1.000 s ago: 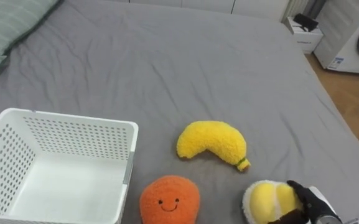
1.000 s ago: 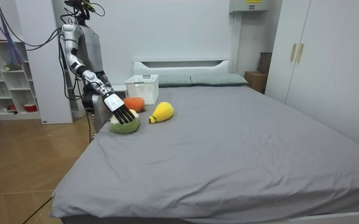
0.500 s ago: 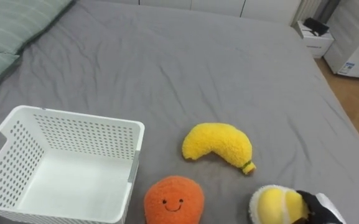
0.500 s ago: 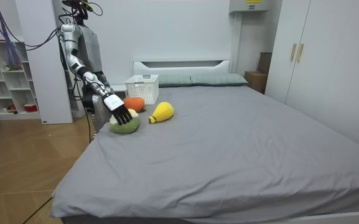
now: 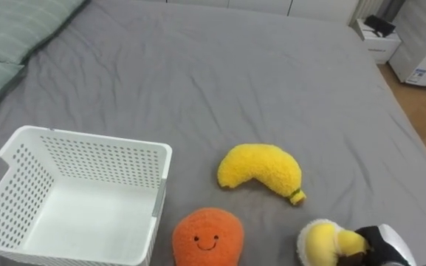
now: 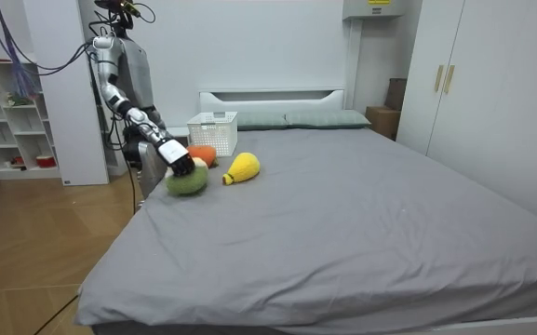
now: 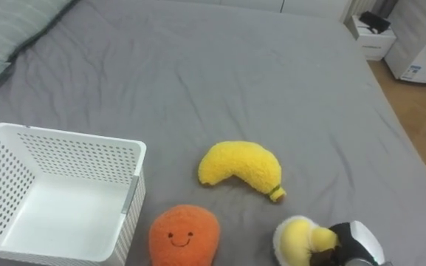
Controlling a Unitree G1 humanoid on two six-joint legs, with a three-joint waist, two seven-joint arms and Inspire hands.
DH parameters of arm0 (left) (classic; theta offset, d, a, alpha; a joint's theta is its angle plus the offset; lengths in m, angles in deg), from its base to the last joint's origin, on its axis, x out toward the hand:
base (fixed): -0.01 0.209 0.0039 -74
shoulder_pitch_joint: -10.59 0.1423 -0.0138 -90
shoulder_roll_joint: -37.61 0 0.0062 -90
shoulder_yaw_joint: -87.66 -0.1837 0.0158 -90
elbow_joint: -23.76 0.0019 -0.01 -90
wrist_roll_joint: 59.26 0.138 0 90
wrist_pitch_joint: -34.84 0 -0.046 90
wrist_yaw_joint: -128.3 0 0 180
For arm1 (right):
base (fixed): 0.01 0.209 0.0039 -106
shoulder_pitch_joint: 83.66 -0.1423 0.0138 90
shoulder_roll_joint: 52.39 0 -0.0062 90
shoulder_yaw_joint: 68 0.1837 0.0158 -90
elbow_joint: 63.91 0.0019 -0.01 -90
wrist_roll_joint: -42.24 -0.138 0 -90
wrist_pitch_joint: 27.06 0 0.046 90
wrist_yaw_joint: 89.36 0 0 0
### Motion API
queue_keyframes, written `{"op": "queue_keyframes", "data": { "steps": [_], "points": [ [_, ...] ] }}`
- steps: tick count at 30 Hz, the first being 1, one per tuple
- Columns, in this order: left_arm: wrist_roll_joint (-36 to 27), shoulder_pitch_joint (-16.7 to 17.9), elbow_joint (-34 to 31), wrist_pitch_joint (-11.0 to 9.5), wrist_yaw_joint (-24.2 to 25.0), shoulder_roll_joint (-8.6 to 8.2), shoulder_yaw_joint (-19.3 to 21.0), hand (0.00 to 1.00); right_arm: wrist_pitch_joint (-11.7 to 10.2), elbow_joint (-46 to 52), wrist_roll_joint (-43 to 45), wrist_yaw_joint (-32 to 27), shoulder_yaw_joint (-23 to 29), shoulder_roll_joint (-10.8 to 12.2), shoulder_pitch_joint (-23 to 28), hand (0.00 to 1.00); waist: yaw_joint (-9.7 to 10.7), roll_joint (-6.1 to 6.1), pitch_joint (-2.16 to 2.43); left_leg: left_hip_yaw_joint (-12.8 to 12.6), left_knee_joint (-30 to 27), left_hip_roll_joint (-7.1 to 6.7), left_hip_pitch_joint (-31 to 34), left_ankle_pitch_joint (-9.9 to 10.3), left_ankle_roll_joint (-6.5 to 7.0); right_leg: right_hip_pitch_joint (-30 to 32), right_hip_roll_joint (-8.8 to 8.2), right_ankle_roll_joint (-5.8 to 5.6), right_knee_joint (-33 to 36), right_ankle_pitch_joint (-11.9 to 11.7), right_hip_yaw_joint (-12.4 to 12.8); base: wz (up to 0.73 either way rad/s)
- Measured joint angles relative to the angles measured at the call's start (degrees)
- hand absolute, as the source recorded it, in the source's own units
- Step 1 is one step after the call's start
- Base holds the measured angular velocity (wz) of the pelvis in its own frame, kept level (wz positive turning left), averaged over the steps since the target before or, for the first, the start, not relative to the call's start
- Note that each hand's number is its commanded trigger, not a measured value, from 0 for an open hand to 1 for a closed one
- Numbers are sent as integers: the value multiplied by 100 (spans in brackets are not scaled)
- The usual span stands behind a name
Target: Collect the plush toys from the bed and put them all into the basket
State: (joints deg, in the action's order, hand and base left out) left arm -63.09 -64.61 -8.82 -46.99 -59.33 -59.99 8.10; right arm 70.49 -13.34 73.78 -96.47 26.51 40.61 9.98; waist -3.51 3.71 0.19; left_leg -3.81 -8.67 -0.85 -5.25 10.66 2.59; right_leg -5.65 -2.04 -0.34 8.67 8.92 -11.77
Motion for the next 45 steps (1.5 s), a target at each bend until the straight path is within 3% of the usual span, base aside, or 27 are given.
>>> {"op": "queue_keyframes", "data": {
  "steps": [4, 12, 18, 25, 33, 45],
  "points": [
    [-55, -68, 0, -16, 44, 3, -4, 0, 5, 337, -10, 28, -25, 9, 2, 100, 7, 31, -18, -1, 0, 0, 1, 0, 0, 1, 0, 0, -2, 0, 7, 0],
    [-42, -127, -25, -152, 85, -1, 61, 0, -4, 2248, -151, 116, -44, -9, 0, 100, 23, 77, -44, -18, 1, 1, 93, -1, 0, 87, 3, 0, 4, -1, 41, 0],
    [-49, -156, -3, -229, 99, 0, 55, 0, -49, 3107, -653, 233, -51, -43, -42, 100, -12, 44, -48, -2, 3, 1, 103, -1, 0, 87, 3, 0, 4, -1, 24, 0],
    [-53, -154, 73, -247, 171, 1, 58, 0, -48, 3461, -1016, 324, -54, -55, -235, 100, -46, -19, -41, 18, 0, 0, 112, -1, 0, 85, -3, 0, 20, -2, 1, 0],
    [-41, -152, 116, -286, 222, -7, 134, 0, -42, 3710, -1143, 486, -167, -66, -513, 100, -198, -17, -37, 94, -33, -15, 164, 0, 2, 93, -31, -1, 14, -1, -114, 4],
    [-13, -161, 290, -295, 220, 0, 173, 0, 25, 4180, -1130, 999, -926, -55, -904, 100, -647, 91, -21, 380, -129, -66, 300, 0, 6, 61, -73, -3, 21, -1, -409, 11]
  ]
}}
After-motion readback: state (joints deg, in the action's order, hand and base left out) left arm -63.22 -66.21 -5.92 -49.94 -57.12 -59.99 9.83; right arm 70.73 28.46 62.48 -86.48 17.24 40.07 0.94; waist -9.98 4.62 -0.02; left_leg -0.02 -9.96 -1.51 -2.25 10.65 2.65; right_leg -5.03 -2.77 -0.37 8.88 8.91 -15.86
